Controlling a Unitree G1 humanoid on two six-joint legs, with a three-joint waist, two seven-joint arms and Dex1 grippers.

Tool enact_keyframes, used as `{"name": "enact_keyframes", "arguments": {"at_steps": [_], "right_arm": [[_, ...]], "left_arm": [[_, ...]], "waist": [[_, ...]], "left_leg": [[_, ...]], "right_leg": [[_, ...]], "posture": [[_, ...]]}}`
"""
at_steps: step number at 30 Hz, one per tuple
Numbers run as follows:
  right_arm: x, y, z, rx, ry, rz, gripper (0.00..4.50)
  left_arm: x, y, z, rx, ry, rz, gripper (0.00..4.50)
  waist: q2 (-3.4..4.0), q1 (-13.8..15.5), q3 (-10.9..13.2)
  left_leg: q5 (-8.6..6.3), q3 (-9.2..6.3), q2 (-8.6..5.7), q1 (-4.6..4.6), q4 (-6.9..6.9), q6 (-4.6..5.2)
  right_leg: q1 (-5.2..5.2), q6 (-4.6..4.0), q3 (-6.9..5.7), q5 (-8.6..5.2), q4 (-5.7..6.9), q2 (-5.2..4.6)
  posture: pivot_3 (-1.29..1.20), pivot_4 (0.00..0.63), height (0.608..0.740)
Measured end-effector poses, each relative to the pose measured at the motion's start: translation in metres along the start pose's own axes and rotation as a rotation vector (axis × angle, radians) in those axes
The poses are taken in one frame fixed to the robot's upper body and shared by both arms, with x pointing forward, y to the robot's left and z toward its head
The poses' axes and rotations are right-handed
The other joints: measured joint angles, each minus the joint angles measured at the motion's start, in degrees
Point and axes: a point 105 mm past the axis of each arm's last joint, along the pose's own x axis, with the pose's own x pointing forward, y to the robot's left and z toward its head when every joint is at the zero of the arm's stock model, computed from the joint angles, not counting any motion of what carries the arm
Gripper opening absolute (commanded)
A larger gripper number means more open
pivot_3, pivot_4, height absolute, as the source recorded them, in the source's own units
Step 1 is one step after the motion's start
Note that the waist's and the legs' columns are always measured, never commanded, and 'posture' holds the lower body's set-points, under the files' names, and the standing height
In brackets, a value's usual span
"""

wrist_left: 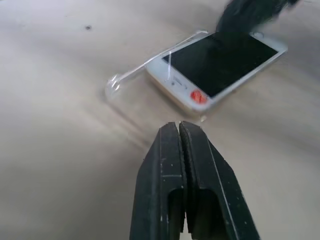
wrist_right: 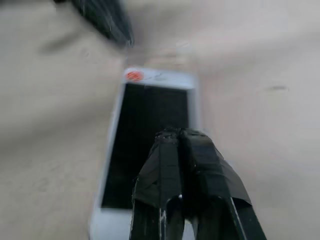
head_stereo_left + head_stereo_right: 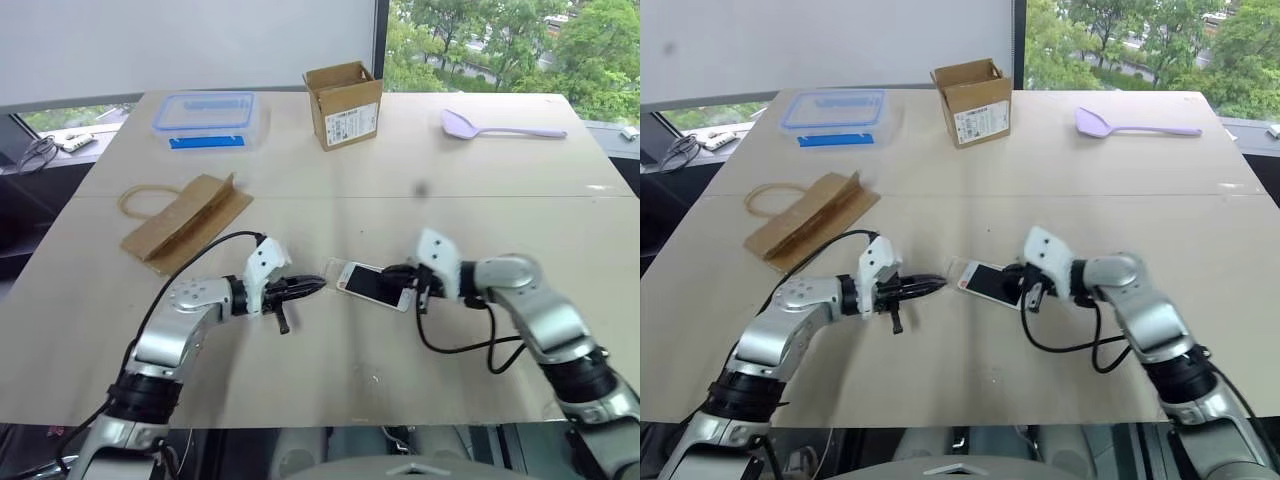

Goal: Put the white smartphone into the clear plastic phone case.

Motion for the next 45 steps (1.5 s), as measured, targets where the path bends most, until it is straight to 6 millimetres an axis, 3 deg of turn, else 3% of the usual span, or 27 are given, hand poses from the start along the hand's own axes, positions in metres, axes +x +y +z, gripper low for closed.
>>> {"name": "enact_keyframes", "arguments": {"at_steps": [3, 7, 12, 16, 21, 28, 45], "right_arm": [[-0.025, 0.003, -0.001, 0.010, 0.070, -0.041, 0.00], [-0.050, 0.025, -0.034, 0.100, 0.225, -0.035, 0.00], [-0.053, 0.038, -0.050, 0.152, 0.267, -0.038, 0.00], [-0.044, 0.039, -0.051, 0.155, 0.259, -0.043, 0.00], [-0.028, 0.026, -0.050, 0.115, 0.251, -0.052, 0.00], [-0.012, 0.016, -0.044, 0.064, 0.229, -0.033, 0.00], [0.009, 0.000, -0.024, 0.005, 0.166, -0.040, 0.00]], "left_arm": [[0.005, 0.007, 0.003, 0.013, 0.001, -0.033, 0.04], [0.004, 0.017, 0.003, 0.017, 0.003, -0.045, 0.04], [0.003, 0.022, 0.004, 0.018, -0.002, -0.040, 0.04], [-0.001, 0.021, 0.002, 0.017, 0.003, -0.040, 0.04], [-0.005, 0.023, 0.002, 0.008, 0.004, -0.029, 0.04], [-0.027, 0.028, -0.010, -0.006, 0.065, 0.006, 0.04], [-0.016, 0.026, -0.008, 0.006, 0.050, 0.017, 0.04]], "waist": [[-0.12, 0.34, 0.22], [-0.24, 0.27, 0.35], [-0.40, -0.41, 0.57], [-0.48, -0.63, 0.61], [-0.54, -1.01, 0.66], [-0.55, -1.31, 0.72], [-0.56, 0.02, 0.72]], "left_leg": [[0.00, -0.21, 0.06, -0.02, -0.13, 0.00], [0.00, -0.24, 0.06, -0.03, -0.15, 0.00], [0.00, -0.20, 0.08, 0.05, -0.05, 0.00], [0.00, -0.22, 0.08, 0.10, 0.00, 0.00], [0.00, -0.20, 0.08, 0.07, -0.01, 0.00], [0.00, -0.21, 0.11, 0.07, -0.05, 0.00], [0.00, -0.18, 0.10, 0.07, 0.10, 0.00]], "right_leg": [[0.00, -0.14, -0.22, -0.11, -0.01, 0.12], [0.02, -0.10, -0.27, -0.24, -0.02, 0.10], [0.03, -0.05, -0.19, -0.40, 0.08, 0.11], [0.06, -0.07, -0.18, -0.40, 0.12, 0.10], [0.06, 0.06, -0.16, -0.32, 0.11, 0.12], [0.05, 0.08, -0.18, -0.31, 0.13, 0.15], [0.06, 0.05, -0.16, -0.27, 0.26, 0.14]], "posture": [[0.00, 0.150, 0.740], [0.00, 0.150, 0.740], [0.00, 0.150, 0.740], [0.00, 0.150, 0.740], [0.00, 0.150, 0.740], [0.00, 0.150, 0.740], [0.00, 0.150, 0.740]]}}
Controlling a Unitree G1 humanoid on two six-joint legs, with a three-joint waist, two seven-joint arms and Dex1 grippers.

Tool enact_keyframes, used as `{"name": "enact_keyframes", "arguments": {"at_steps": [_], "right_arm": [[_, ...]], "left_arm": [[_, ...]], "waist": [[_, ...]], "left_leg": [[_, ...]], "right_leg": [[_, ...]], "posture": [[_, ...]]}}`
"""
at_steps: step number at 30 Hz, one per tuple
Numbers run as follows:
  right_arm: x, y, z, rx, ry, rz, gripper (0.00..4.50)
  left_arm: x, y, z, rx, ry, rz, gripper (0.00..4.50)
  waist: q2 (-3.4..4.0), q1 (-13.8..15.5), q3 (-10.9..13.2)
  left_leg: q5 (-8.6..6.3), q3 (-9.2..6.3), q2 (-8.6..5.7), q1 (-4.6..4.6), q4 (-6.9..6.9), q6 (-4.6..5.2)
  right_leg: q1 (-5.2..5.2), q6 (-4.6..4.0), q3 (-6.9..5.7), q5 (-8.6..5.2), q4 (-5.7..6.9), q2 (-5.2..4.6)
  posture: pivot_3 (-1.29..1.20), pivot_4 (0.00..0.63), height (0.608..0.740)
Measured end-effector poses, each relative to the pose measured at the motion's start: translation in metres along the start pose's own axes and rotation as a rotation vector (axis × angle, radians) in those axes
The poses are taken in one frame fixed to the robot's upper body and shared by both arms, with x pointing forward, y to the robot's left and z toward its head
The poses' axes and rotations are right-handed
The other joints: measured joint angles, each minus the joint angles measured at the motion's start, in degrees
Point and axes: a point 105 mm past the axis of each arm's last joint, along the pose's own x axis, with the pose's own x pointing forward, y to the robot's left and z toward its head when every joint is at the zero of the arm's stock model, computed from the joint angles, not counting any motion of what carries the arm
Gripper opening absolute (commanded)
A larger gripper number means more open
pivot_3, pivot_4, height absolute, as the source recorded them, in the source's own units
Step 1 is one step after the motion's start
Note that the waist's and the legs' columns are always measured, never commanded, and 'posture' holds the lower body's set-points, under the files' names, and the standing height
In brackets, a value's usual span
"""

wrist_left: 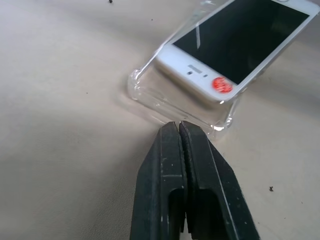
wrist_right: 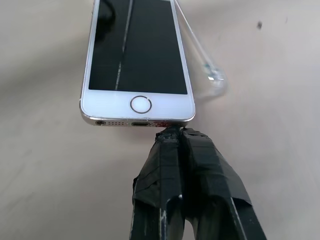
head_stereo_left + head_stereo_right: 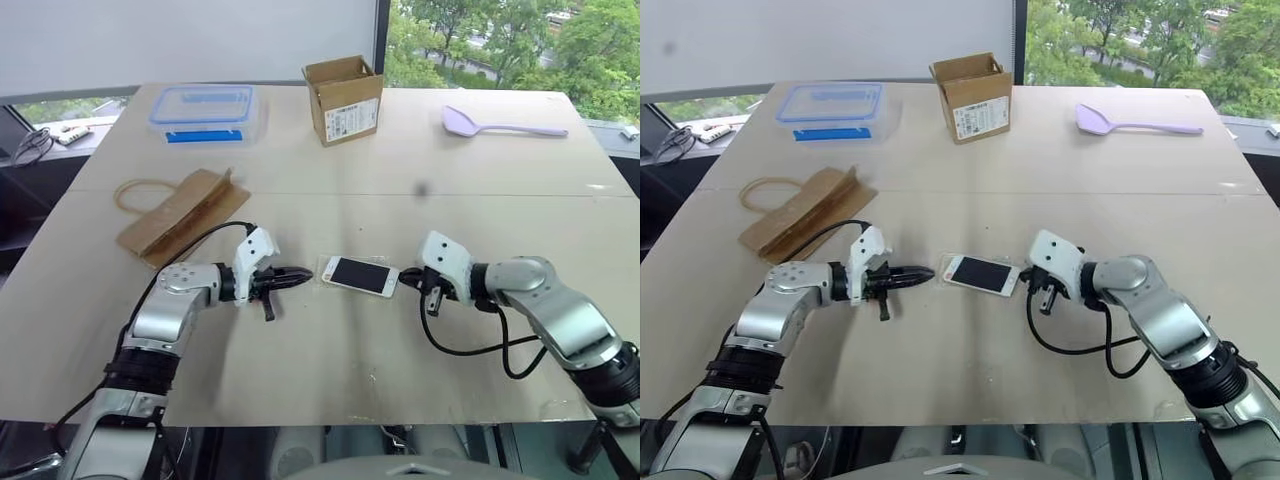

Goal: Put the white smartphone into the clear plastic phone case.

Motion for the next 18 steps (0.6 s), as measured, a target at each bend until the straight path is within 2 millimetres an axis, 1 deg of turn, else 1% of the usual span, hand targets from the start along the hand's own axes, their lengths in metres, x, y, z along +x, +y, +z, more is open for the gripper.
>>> {"name": "enact_keyframes", "arguments": {"at_steps": [2, 6, 12, 14, 17, 18], "right_arm": [[0.003, -0.003, 0.001, -0.008, -0.003, -0.009, 0.00], [0.007, -0.012, -0.001, -0.030, 0.005, -0.030, 0.00], [0.011, -0.017, -0.002, -0.041, 0.004, -0.037, 0.00], [0.007, -0.018, -0.006, -0.036, 0.020, -0.034, 0.00], [-0.008, -0.021, -0.010, -0.012, 0.037, -0.031, 0.00], [-0.017, -0.021, -0.011, 0.017, 0.035, -0.024, 0.00]], "left_arm": [[0.001, -0.001, 0.001, 0.000, -0.003, -0.004, 0.04], [0.002, -0.001, 0.001, 0.003, -0.001, -0.009, 0.04], [0.003, -0.001, 0.001, 0.003, -0.001, -0.010, 0.04], [0.003, -0.002, 0.001, 0.003, -0.002, -0.011, 0.04], [0.002, -0.002, 0.001, 0.004, -0.002, -0.011, 0.04], [0.002, -0.002, 0.001, 0.004, -0.001, -0.011, 0.04]], "waist": [[0.00, 0.18, 0.00], [0.00, 0.16, 0.00], [0.00, 0.12, 0.00], [0.00, 0.14, 0.00], [0.00, 0.12, 0.00], [0.00, 0.10, 0.00]], "left_leg": [[0.00, 0.00, 0.00, -0.02, 0.00, 0.00], [0.00, 0.02, -0.01, -0.03, 0.01, 0.00], [0.00, 0.00, 0.00, -0.02, 0.02, 0.00], [0.00, 0.01, 0.00, -0.03, 0.02, 0.00], [0.00, 0.02, 0.00, -0.04, 0.03, 0.00], [0.00, 0.01, 0.00, -0.04, 0.03, 0.00]], "right_leg": [[0.00, -0.14, -0.01, 0.09, -0.01, 0.00], [0.00, -0.13, 0.00, 0.09, -0.01, 0.00], [0.00, -0.14, -0.01, 0.10, 0.03, 0.01], [0.00, -0.15, 0.00, 0.11, 0.02, 0.00], [0.00, -0.17, 0.00, 0.12, 0.01, 0.00], [0.00, -0.17, 0.00, 0.12, 0.02, 0.00]], "posture": [[0.00, 0.150, 0.740], [0.00, 0.150, 0.740], [0.00, 0.150, 0.740], [0.00, 0.150, 0.740], [0.00, 0.150, 0.740], [0.00, 0.150, 0.740]]}}
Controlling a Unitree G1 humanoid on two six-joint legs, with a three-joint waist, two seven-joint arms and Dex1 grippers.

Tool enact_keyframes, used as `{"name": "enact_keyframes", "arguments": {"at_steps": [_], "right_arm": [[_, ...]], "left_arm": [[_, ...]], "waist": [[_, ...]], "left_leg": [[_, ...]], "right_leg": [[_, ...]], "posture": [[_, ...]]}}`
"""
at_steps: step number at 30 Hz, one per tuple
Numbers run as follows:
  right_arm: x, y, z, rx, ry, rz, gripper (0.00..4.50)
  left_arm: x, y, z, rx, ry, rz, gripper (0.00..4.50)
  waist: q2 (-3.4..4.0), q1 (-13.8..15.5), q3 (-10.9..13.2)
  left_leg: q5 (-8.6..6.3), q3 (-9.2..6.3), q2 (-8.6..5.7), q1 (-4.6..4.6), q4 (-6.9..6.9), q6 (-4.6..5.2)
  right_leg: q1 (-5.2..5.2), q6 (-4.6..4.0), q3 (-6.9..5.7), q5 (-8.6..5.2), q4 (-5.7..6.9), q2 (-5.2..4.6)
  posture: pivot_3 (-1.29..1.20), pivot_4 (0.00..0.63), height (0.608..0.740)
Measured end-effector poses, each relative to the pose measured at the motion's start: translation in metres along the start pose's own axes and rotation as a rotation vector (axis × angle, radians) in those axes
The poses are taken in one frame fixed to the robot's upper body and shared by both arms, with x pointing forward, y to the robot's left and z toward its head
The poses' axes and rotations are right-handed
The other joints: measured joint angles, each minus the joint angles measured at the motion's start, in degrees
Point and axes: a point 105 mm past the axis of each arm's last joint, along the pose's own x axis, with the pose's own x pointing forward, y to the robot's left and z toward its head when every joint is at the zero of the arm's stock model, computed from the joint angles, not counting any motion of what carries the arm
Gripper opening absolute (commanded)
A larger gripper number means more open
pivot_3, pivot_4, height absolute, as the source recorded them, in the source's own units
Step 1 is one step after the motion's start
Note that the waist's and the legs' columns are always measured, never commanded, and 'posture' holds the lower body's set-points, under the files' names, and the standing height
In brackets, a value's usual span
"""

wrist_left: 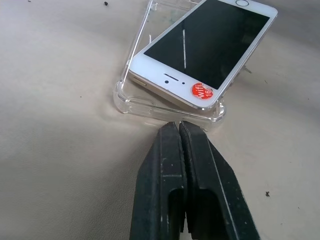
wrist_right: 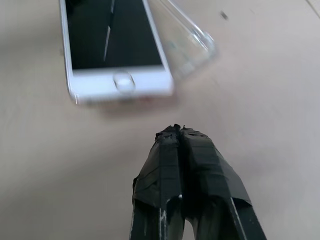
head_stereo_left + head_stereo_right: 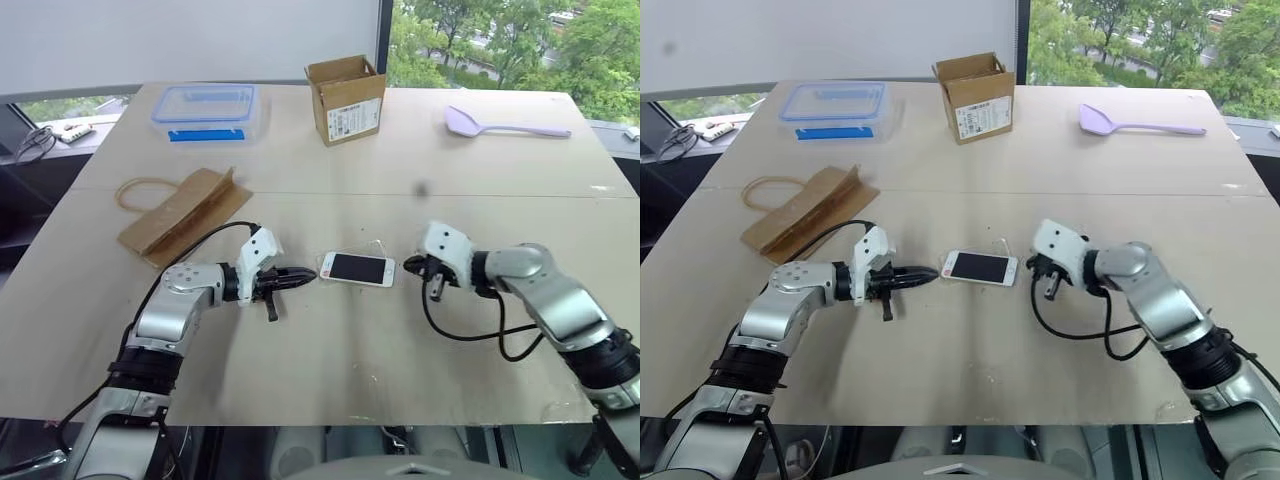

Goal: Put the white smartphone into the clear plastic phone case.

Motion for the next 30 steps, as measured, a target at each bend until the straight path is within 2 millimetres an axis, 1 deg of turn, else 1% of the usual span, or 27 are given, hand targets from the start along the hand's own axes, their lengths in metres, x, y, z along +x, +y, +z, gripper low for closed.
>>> {"name": "enact_keyframes", "arguments": {"at_steps": [2, 3, 6, 8, 10, 13, 15, 16, 19, 24, 26, 30], "right_arm": [[-0.012, 0.005, 0.004, 0.033, -0.022, 0.043, 0.00], [-0.015, 0.009, 0.009, 0.041, -0.042, 0.071, 0.00], [-0.015, 0.029, 0.023, 0.051, -0.098, 0.177, 0.00], [-0.006, 0.043, 0.026, 0.048, -0.100, 0.247, 0.00], [0.005, 0.052, 0.025, 0.032, -0.085, 0.285, 0.00], [0.022, 0.058, 0.022, 0.022, -0.070, 0.305, 0.00], [0.031, 0.055, 0.017, 0.007, -0.047, 0.292, 0.00], [0.032, 0.053, 0.016, 0.001, -0.042, 0.285, 0.00], [0.038, 0.036, 0.014, -0.014, -0.030, 0.217, 0.00], [0.042, 0.013, 0.023, -0.024, -0.055, 0.134, 0.00], [0.042, 0.010, 0.022, -0.023, -0.051, 0.124, 0.00], [0.037, 0.016, 0.022, -0.006, -0.062, 0.187, 0.00]], "left_arm": [[-0.001, 0.000, -0.001, -0.001, 0.003, 0.002, 0.04], [-0.001, 0.001, -0.001, 0.000, 0.005, 0.004, 0.04], [-0.001, 0.000, -0.001, -0.001, 0.007, 0.003, 0.04], [-0.001, 0.000, -0.001, -0.001, 0.006, 0.001, 0.04], [-0.001, 0.001, -0.001, -0.002, 0.006, -0.001, 0.04], [0.000, 0.001, 0.000, 0.000, 0.004, -0.005, 0.04], [0.001, 0.000, 0.000, 0.000, 0.003, -0.006, 0.04], [0.001, 0.000, 0.000, 0.000, 0.003, -0.006, 0.04], [0.000, 0.001, 0.000, 0.000, 0.005, -0.003, 0.04], [0.000, -0.002, 0.000, 0.004, 0.005, -0.001, 0.04], [0.000, -0.002, 0.000, 0.004, 0.004, 0.000, 0.04], [0.000, -0.003, -0.001, 0.002, 0.003, 0.008, 0.04]], "waist": [[0.00, -0.01, 0.00], [0.00, -0.02, 0.00], [0.00, -0.18, 0.00], [0.00, -0.15, 0.00], [0.00, -0.17, 0.00], [0.00, -0.12, 0.00], [0.00, -0.05, 0.00], [0.00, -0.04, 0.00], [0.00, -0.10, 0.00], [0.00, -0.12, 0.00], [0.00, -0.11, 0.00], [0.00, -0.11, 0.00]], "left_leg": [[0.00, -0.03, 0.01, 0.03, 0.00, 0.00], [0.00, -0.05, 0.02, 0.03, 0.00, 0.00], [0.00, -0.07, 0.06, 0.07, 0.01, 0.00], [0.00, -0.06, 0.06, 0.08, 0.04, 0.00], [0.00, -0.05, 0.06, 0.07, 0.06, 0.00], [0.00, -0.05, 0.05, 0.03, 0.10, 0.00], [0.00, -0.04, 0.05, 0.01, 0.14, 0.00], [0.00, -0.03, 0.05, 0.00, 0.14, 0.00], [0.00, -0.02, 0.05, 0.00, 0.18, 0.00], [0.00, -0.02, 0.07, 0.02, 0.17, 0.00], [0.00, -0.01, 0.07, 0.01, 0.17, 0.00], [0.00, -0.01, 0.07, 0.01, 0.17, 0.00]], "right_leg": [[0.01, 0.00, -0.02, 0.00, 0.02, 0.02], [0.01, 0.00, -0.03, 0.00, 0.04, 0.02], [0.01, 0.05, -0.01, -0.03, 0.07, 0.08], [0.01, 0.05, -0.01, -0.03, 0.08, 0.08], [0.01, 0.04, 0.00, -0.03, 0.07, 0.08], [0.01, 0.00, 0.00, 0.00, 0.08, 0.08], [0.01, -0.01, 0.00, 0.01, 0.08, 0.08], [0.01, -0.01, 0.00, 0.01, 0.08, 0.07], [0.02, 0.00, 0.01, 0.01, 0.09, 0.08], [0.01, -0.01, 0.01, 0.02, 0.12, 0.09], [0.01, -0.01, 0.02, 0.02, 0.11, 0.09], [0.01, -0.01, 0.03, 0.02, 0.12, 0.09]], "posture": [[0.00, 0.150, 0.740], [0.00, 0.150, 0.740], [0.00, 0.150, 0.740], [0.00, 0.150, 0.740], [0.00, 0.150, 0.740], [0.00, 0.150, 0.740], [0.00, 0.150, 0.740], [0.00, 0.150, 0.740], [0.00, 0.150, 0.740], [0.00, 0.150, 0.740], [0.00, 0.150, 0.740], [0.00, 0.150, 0.740]]}}
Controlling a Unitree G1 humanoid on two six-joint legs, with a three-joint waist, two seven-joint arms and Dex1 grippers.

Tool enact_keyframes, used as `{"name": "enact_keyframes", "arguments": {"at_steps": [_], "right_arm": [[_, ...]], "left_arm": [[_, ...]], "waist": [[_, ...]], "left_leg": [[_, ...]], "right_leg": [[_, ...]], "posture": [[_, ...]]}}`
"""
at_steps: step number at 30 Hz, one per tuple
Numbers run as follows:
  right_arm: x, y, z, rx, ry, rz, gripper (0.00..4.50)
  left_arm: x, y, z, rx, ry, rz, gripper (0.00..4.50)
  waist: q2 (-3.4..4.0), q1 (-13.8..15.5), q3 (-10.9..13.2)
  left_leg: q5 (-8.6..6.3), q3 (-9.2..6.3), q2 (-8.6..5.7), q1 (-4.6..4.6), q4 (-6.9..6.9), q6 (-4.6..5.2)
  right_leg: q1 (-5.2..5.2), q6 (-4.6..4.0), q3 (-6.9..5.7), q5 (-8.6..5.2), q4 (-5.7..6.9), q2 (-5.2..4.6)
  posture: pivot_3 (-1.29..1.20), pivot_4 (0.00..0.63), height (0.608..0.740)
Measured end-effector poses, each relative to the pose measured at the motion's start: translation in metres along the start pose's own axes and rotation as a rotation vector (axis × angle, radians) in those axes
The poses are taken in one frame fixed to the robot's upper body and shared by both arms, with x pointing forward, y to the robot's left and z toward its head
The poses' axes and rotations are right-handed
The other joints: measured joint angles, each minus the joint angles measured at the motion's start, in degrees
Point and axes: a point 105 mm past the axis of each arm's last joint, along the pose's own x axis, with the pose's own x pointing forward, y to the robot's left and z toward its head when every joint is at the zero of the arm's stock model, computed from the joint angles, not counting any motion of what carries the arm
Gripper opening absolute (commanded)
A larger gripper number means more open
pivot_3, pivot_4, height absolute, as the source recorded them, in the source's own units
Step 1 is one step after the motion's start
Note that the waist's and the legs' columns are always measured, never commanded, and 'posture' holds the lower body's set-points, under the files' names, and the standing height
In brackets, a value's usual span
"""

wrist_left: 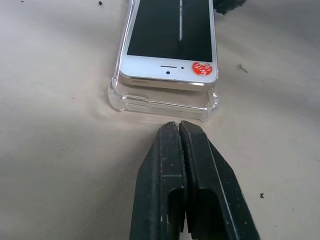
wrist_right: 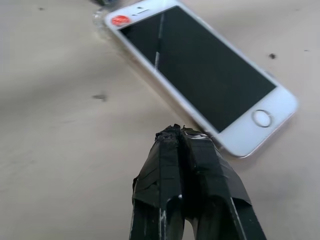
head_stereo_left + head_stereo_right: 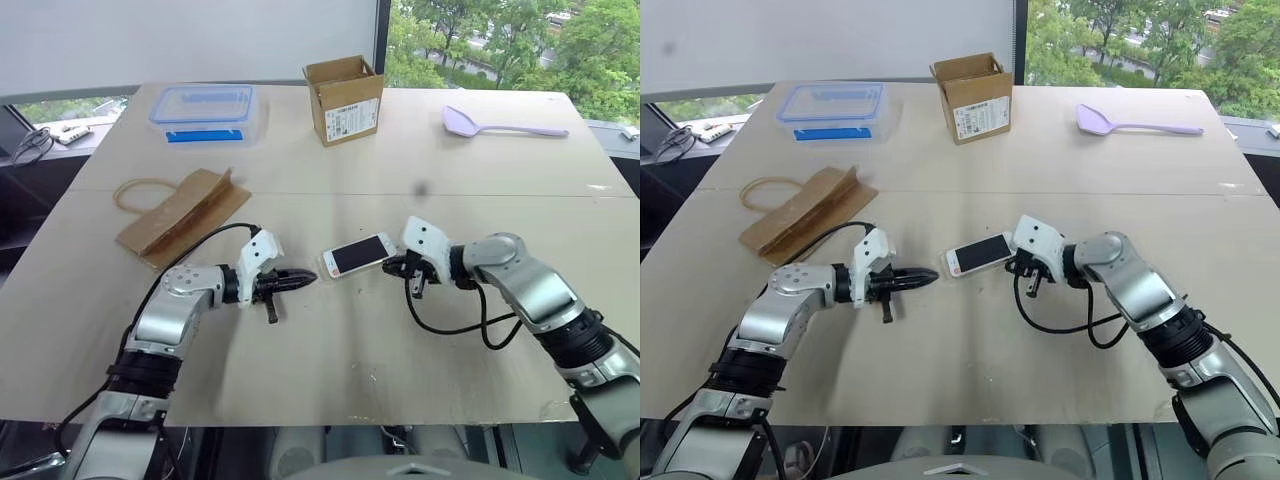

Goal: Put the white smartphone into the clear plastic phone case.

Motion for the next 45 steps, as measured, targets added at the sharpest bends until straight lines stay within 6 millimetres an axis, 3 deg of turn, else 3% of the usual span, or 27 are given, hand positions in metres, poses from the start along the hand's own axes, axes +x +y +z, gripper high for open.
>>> {"name": "enact_keyframes", "arguments": {"at_steps": [4, 7, 14, 17, 20, 23, 29, 45], "right_arm": [[-0.011, 0.002, 0.010, 0.038, -0.061, 0.038, 0.00], [-0.022, -0.009, 0.013, 0.051, -0.084, -0.014, 0.00], [-0.025, -0.023, 0.028, 0.060, -0.176, -0.086, 0.00], [-0.004, -0.012, 0.035, 0.044, -0.197, -0.055, 0.00], [0.034, 0.008, 0.035, 0.026, -0.183, 0.010, 0.00], [0.049, 0.009, 0.028, 0.002, -0.149, 0.004, 0.00], [0.060, 0.001, 0.032, -0.097, -0.112, -0.021, 0.00], [0.083, 0.008, 0.032, -0.320, 0.022, 0.080, 0.00]], "left_arm": [[0.000, 0.000, 0.000, -0.001, 0.001, 0.005, 0.04], [0.000, -0.002, 0.000, 0.000, 0.001, 0.003, 0.04], [-0.001, -0.002, -0.001, -0.002, 0.002, 0.005, 0.04], [-0.002, -0.002, -0.001, -0.004, 0.002, 0.008, 0.04], [-0.001, -0.002, 0.000, -0.008, 0.004, 0.013, 0.04], [-0.001, -0.004, -0.001, -0.015, 0.000, 0.011, 0.04], [-0.002, -0.005, -0.003, -0.022, 0.002, 0.016, 0.04], [-0.007, -0.010, -0.014, -0.061, 0.005, 0.046, 0.04]], "waist": [[0.00, 0.00, 0.00], [0.00, 0.01, 0.00], [0.00, -0.04, 0.00], [0.00, -0.16, -0.01], [0.02, -0.34, 0.00], [0.02, -0.05, 0.00], [0.04, -0.24, -0.04], [0.30, -1.50, -0.68]], "left_leg": [[0.00, -0.01, 0.00, 0.01, 0.01, 0.00], [0.00, 0.00, 0.00, 0.01, 0.01, 0.00], [0.00, -0.01, 0.00, 0.02, 0.01, 0.00], [0.00, 0.00, 0.01, 0.02, 0.01, 0.00], [0.00, -0.01, 0.02, 0.03, 0.01, 0.00], [0.00, 0.01, 0.01, 0.01, 0.09, 0.00], [0.00, -0.01, 0.02, 0.19, 0.13, 0.00], [-0.01, 0.04, 0.02, 0.91, -0.06, 0.00]], "right_leg": [[0.01, 0.00, -0.01, 0.00, 0.01, 0.00], [0.01, 0.00, 0.00, 0.00, 0.01, 0.00], [0.01, 0.00, 0.00, 0.00, 0.03, 0.01], [0.01, 0.00, 0.01, 0.00, 0.03, 0.01], [0.00, 0.00, 0.01, 0.00, 0.07, 0.03], [0.02, 0.00, 0.03, 0.01, 0.06, 0.02], [0.19, 0.00, 0.06, 0.00, 0.09, 0.04], [0.78, -0.05, 0.14, -0.14, 0.09, 0.03]], "posture": [[0.00, 0.150, 0.740], [0.00, 0.150, 0.740], [0.00, 0.150, 0.740], [0.00, 0.150, 0.740], [0.00, 0.150, 0.740], [0.00, 0.150, 0.740], [0.00, 0.150, 0.740], [0.00, 0.150, 0.740]]}}
